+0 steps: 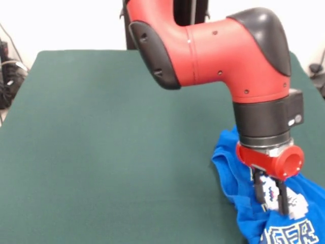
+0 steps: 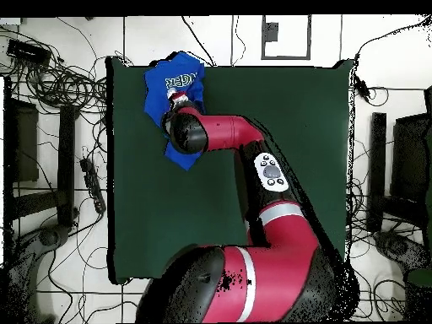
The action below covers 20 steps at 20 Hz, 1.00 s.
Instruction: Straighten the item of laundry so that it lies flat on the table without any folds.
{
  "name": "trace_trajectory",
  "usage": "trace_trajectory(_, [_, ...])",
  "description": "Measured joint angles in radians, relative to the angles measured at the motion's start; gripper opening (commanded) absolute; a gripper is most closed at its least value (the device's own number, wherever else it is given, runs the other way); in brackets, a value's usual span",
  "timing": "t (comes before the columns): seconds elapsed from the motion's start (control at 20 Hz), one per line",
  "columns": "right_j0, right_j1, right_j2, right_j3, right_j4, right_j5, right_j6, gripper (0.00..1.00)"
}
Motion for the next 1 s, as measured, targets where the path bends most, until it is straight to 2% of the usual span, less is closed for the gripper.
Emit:
trace_trajectory(0.25, [0.034,-0.047,-0.043,0.007,-0.002,0.0,0.0,1.0])
trace_trajectory(1.0, [0.048,-0.18,-0.135,0.021,-0.005,0.0,0.0,1.0])
